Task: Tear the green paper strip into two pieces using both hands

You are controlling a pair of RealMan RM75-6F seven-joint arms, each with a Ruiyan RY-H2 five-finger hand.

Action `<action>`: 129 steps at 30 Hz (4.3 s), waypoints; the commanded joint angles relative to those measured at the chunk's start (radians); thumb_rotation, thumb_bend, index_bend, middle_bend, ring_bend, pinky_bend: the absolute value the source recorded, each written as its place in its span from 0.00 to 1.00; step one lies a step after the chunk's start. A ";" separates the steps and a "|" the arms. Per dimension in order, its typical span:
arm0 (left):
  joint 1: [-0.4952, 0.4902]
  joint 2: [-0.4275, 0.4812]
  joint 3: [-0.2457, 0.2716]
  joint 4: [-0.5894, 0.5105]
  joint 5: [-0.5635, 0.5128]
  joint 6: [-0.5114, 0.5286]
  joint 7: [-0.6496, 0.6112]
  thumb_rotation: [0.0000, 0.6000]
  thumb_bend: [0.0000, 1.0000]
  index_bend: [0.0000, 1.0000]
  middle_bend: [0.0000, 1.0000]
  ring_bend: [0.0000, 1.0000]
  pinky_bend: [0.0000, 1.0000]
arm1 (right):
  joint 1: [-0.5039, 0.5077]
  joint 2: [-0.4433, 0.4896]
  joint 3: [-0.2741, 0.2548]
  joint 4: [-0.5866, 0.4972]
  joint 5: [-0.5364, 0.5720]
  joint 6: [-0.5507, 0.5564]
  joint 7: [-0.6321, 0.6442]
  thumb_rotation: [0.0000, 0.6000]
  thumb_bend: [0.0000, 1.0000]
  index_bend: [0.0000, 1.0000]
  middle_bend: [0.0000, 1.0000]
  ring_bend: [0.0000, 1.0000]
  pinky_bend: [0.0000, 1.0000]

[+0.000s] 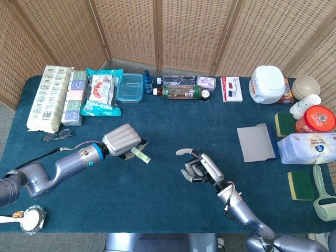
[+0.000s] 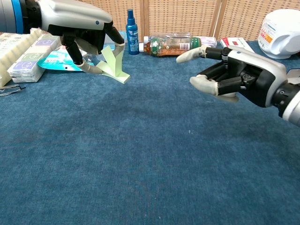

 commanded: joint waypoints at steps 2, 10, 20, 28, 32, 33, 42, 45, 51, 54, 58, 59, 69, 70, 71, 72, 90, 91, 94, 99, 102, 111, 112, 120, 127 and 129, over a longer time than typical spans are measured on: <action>-0.006 -0.003 -0.001 -0.002 -0.008 -0.004 0.001 1.00 0.42 0.69 1.00 1.00 1.00 | 0.013 -0.005 0.004 -0.003 0.007 -0.005 0.001 1.00 0.43 0.31 0.89 0.98 0.97; -0.025 -0.020 0.000 -0.002 -0.019 -0.015 0.007 1.00 0.42 0.69 1.00 1.00 1.00 | 0.037 -0.034 0.026 -0.005 0.046 -0.005 -0.039 1.00 0.43 0.36 0.90 0.99 0.98; -0.047 -0.046 -0.001 -0.003 -0.039 -0.033 0.023 1.00 0.42 0.69 1.00 1.00 1.00 | 0.070 -0.058 0.041 -0.013 0.088 -0.032 -0.066 1.00 0.43 0.35 0.90 0.99 0.98; -0.057 -0.057 0.000 -0.002 -0.049 -0.037 0.030 1.00 0.42 0.69 1.00 1.00 1.00 | 0.082 -0.065 0.035 -0.015 0.107 -0.049 -0.082 1.00 0.43 0.34 0.90 0.99 0.98; -0.062 -0.069 0.000 0.002 -0.056 -0.040 0.033 1.00 0.42 0.69 1.00 1.00 1.00 | 0.092 -0.069 0.034 -0.022 0.112 -0.059 -0.094 1.00 0.43 0.34 0.90 0.99 0.98; -0.063 -0.072 0.001 0.003 -0.057 -0.040 0.034 1.00 0.42 0.69 1.00 1.00 1.00 | 0.095 -0.070 0.035 -0.024 0.114 -0.063 -0.098 1.00 0.43 0.33 0.90 0.99 0.98; -0.068 -0.082 0.002 0.007 -0.063 -0.041 0.039 1.00 0.42 0.69 1.00 1.00 1.00 | 0.113 -0.075 0.040 -0.038 0.125 -0.083 -0.121 1.00 0.43 0.34 0.90 0.99 0.98; -0.069 -0.084 0.001 0.010 -0.066 -0.039 0.046 1.00 0.42 0.69 1.00 1.00 1.00 | 0.117 -0.075 0.038 -0.044 0.127 -0.088 -0.129 1.00 0.43 0.35 0.90 0.99 0.98; -0.067 -0.080 0.001 0.010 -0.077 -0.036 0.047 1.00 0.42 0.69 1.00 1.00 1.00 | 0.111 -0.067 0.030 -0.057 0.130 -0.082 -0.133 1.00 0.43 0.36 0.90 0.99 0.98; -0.066 -0.078 0.002 0.006 -0.080 -0.035 0.047 1.00 0.42 0.69 1.00 1.00 1.00 | 0.110 -0.066 0.029 -0.060 0.133 -0.079 -0.134 1.00 0.43 0.36 0.90 0.99 0.98; -0.066 -0.076 0.009 -0.001 -0.077 -0.036 0.048 1.00 0.42 0.69 1.00 1.00 1.00 | 0.110 -0.069 0.031 -0.056 0.139 -0.079 -0.132 1.00 0.43 0.36 0.90 0.99 0.98; -0.066 -0.076 0.011 -0.002 -0.076 -0.036 0.048 1.00 0.42 0.69 1.00 1.00 1.00 | 0.111 -0.070 0.031 -0.055 0.140 -0.079 -0.131 1.00 0.43 0.36 0.90 0.99 0.98; -0.067 -0.077 0.020 -0.005 -0.071 -0.035 0.046 1.00 0.42 0.69 1.00 1.00 1.00 | 0.127 -0.078 0.040 -0.046 0.149 -0.094 -0.134 1.00 0.43 0.31 0.90 0.99 0.98; -0.067 -0.078 0.020 -0.004 -0.071 -0.035 0.045 1.00 0.42 0.69 1.00 1.00 1.00 | 0.128 -0.079 0.041 -0.046 0.150 -0.095 -0.134 1.00 0.43 0.31 0.90 0.99 0.98; -0.068 -0.080 0.020 -0.003 -0.070 -0.035 0.045 1.00 0.42 0.69 1.00 1.00 1.00 | 0.131 -0.082 0.042 -0.044 0.152 -0.098 -0.137 1.00 0.43 0.30 0.90 0.99 0.98; -0.069 -0.082 0.021 -0.002 -0.070 -0.036 0.044 1.00 0.42 0.69 1.00 1.00 1.00 | 0.133 -0.084 0.043 -0.043 0.154 -0.101 -0.138 1.00 0.43 0.30 0.90 0.99 0.98; -0.081 -0.101 0.017 0.015 -0.085 -0.045 0.048 1.00 0.41 0.69 1.00 1.00 1.00 | 0.148 -0.094 0.051 -0.043 0.172 -0.116 -0.155 1.00 0.43 0.34 0.90 0.99 0.98; -0.080 -0.101 0.016 0.014 -0.086 -0.045 0.048 1.00 0.41 0.69 1.00 1.00 1.00 | 0.148 -0.094 0.051 -0.043 0.171 -0.115 -0.156 1.00 0.43 0.34 0.90 0.99 0.98; -0.080 -0.101 0.016 0.015 -0.090 -0.046 0.051 1.00 0.42 0.69 1.00 1.00 1.00 | 0.147 -0.097 0.052 -0.043 0.174 -0.112 -0.157 1.00 0.43 0.37 0.90 0.99 0.98; -0.080 -0.102 0.017 0.016 -0.094 -0.047 0.051 1.00 0.41 0.69 1.00 1.00 1.00 | 0.146 -0.099 0.052 -0.041 0.176 -0.110 -0.159 1.00 0.43 0.40 0.90 0.99 0.98; -0.079 -0.103 0.018 0.017 -0.094 -0.045 0.053 1.00 0.41 0.69 1.00 1.00 1.00 | 0.147 -0.100 0.052 -0.041 0.178 -0.111 -0.160 1.00 0.43 0.40 0.90 0.99 0.98; -0.079 -0.101 0.016 0.016 -0.097 -0.043 0.044 1.00 0.41 0.69 1.00 1.00 1.00 | 0.147 -0.105 0.050 -0.038 0.178 -0.110 -0.167 1.00 0.43 0.43 0.90 0.99 0.98; -0.079 -0.101 0.016 0.016 -0.097 -0.043 0.043 1.00 0.41 0.69 1.00 1.00 1.00 | 0.148 -0.106 0.050 -0.038 0.178 -0.110 -0.167 1.00 0.43 0.43 0.90 0.99 0.98; -0.078 -0.097 0.023 0.014 -0.088 -0.039 0.035 1.00 0.41 0.69 1.00 1.00 1.00 | 0.150 -0.112 0.054 -0.034 0.183 -0.112 -0.174 1.00 0.43 0.46 0.90 0.99 0.98; -0.076 -0.097 0.028 0.015 -0.082 -0.037 0.030 1.00 0.41 0.69 1.00 1.00 1.00 | 0.154 -0.116 0.056 -0.032 0.184 -0.116 -0.176 1.00 0.43 0.50 0.90 0.99 0.98; -0.076 -0.097 0.030 0.013 -0.078 -0.036 0.030 1.00 0.41 0.69 1.00 1.00 1.00 | 0.155 -0.118 0.056 -0.030 0.186 -0.117 -0.179 1.00 0.43 0.52 0.90 0.99 0.98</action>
